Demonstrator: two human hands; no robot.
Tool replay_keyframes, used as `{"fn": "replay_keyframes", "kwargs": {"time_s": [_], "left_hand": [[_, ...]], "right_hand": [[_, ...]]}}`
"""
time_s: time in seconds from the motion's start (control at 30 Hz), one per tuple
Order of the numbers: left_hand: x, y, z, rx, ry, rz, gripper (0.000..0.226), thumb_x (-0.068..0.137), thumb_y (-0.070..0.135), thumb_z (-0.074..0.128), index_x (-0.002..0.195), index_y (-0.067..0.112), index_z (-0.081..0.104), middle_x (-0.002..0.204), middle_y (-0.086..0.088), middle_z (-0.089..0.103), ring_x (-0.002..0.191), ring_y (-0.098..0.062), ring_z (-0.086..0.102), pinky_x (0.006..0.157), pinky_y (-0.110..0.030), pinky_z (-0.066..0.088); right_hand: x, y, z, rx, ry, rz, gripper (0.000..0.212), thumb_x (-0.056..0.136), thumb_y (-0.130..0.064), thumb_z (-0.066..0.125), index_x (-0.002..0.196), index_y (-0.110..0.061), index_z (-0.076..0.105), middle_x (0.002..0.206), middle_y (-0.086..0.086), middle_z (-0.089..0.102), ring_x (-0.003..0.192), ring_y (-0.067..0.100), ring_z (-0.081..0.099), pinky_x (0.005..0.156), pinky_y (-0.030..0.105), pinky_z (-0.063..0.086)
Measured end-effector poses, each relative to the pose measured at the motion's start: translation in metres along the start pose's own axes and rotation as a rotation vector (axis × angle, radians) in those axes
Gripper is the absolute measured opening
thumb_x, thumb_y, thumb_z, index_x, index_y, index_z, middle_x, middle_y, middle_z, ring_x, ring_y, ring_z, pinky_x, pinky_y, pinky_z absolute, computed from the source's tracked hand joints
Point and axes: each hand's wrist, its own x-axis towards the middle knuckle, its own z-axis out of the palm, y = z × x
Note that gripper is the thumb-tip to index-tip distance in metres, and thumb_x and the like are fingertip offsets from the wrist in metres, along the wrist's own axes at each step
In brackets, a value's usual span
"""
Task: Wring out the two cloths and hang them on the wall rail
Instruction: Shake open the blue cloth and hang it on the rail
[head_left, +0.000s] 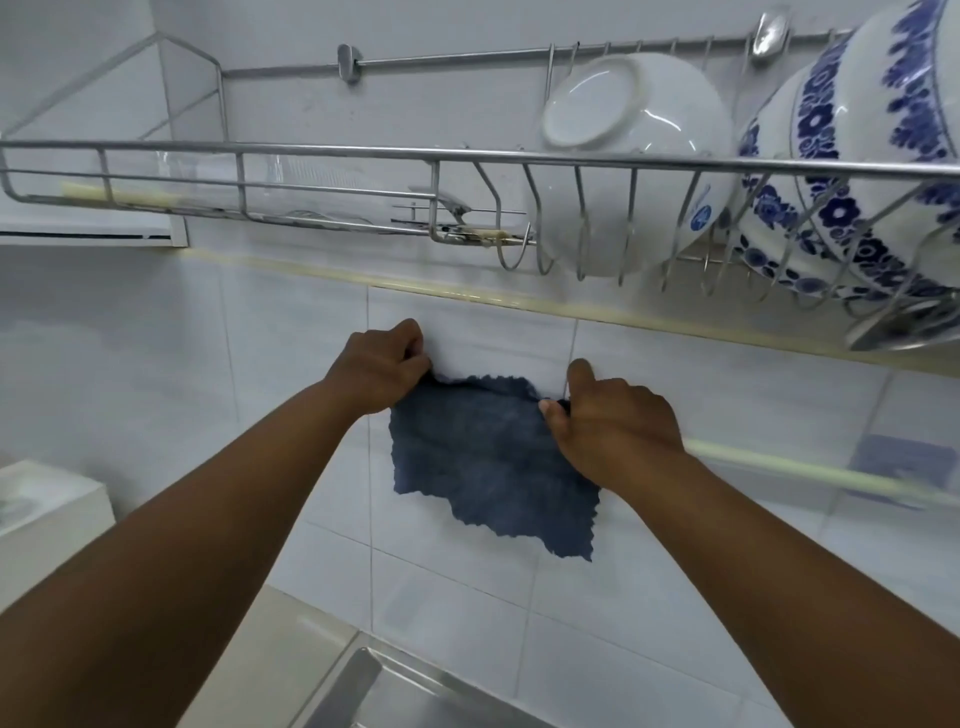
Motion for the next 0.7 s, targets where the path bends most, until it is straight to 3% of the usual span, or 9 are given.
{"fn": "replay_keyframes", "kwargs": {"time_s": [0.07,0.17,0.27,0.37,0.43,0.53,0.6,0.7], "left_hand": [[-0.005,0.0,0.002,-0.007,-0.026,0.007,0.013,0.091,0.033,0.042,0.093,0.024,0.051,0.08,-0.007,0.064,0.083,-0.028,0.056,0.077,-0.042,0.048],[-0.011,0.001,0.014,0.264,0.011,0.151,0.03,0.093,0.036,0.026,0.102,0.018,0.048,0.083,-0.007,0.062,0.084,-0.027,0.052,0.092,-0.04,0.03],[-0.006,0.006,0.023,0.393,0.053,0.172,0.03,0.094,0.038,0.022,0.099,0.016,0.041,0.076,-0.007,0.064,0.075,-0.028,0.058,0.088,-0.041,0.03],[0.001,0.006,0.025,0.28,0.057,0.076,0.028,0.094,0.045,0.042,0.104,0.019,0.038,0.086,-0.006,0.061,0.076,-0.029,0.057,0.083,-0.04,0.04],[0.001,0.001,0.022,0.171,0.129,0.076,0.034,0.088,0.05,0.052,0.102,0.021,0.04,0.096,-0.003,0.049,0.074,-0.03,0.052,0.073,-0.04,0.045],[-0.004,-0.011,0.022,0.301,0.125,0.235,0.04,0.094,0.053,0.031,0.086,0.02,0.051,0.082,0.001,0.053,0.074,-0.028,0.056,0.072,-0.036,0.041],[-0.011,-0.018,0.024,0.402,0.158,0.331,0.052,0.096,0.05,0.021,0.08,0.021,0.06,0.075,0.004,0.06,0.082,-0.024,0.057,0.078,-0.037,0.039],[-0.014,-0.021,0.027,0.454,0.237,0.353,0.054,0.097,0.048,0.025,0.083,0.021,0.07,0.089,0.001,0.063,0.093,-0.025,0.049,0.083,-0.039,0.036]], "right_hand": [[-0.001,0.001,-0.001,-0.029,-0.027,-0.018,0.043,0.097,-0.057,0.026,0.113,-0.022,0.047,0.081,0.0,0.048,0.071,0.022,0.048,0.063,0.032,0.038],[0.002,0.002,-0.005,-0.069,-0.137,0.048,0.051,0.096,-0.061,0.025,0.097,-0.024,0.06,0.076,-0.001,0.056,0.067,0.02,0.053,0.065,0.03,0.04],[0.006,-0.001,-0.008,-0.096,-0.181,0.088,0.048,0.097,-0.056,0.029,0.095,-0.021,0.062,0.072,-0.001,0.053,0.066,0.019,0.05,0.074,0.03,0.038],[0.002,0.001,-0.009,0.014,-0.098,0.087,0.033,0.099,-0.047,0.037,0.114,-0.019,0.046,0.084,0.002,0.052,0.074,0.023,0.052,0.072,0.033,0.04],[-0.004,0.005,-0.01,0.034,0.034,0.028,0.031,0.098,-0.045,0.042,0.115,-0.02,0.045,0.1,0.005,0.057,0.082,0.026,0.057,0.07,0.033,0.042],[-0.008,0.013,-0.006,-0.08,0.208,-0.133,0.032,0.099,-0.044,0.041,0.11,-0.019,0.058,0.109,0.004,0.062,0.095,0.025,0.056,0.078,0.034,0.042],[-0.008,0.017,-0.007,0.026,0.083,-0.166,0.034,0.099,-0.047,0.038,0.107,-0.021,0.059,0.104,0.002,0.065,0.093,0.022,0.056,0.078,0.032,0.044],[-0.011,0.018,-0.006,0.082,-0.166,-0.18,0.033,0.097,-0.053,0.039,0.112,-0.025,0.048,0.1,0.0,0.064,0.086,0.022,0.059,0.069,0.031,0.044]]}}
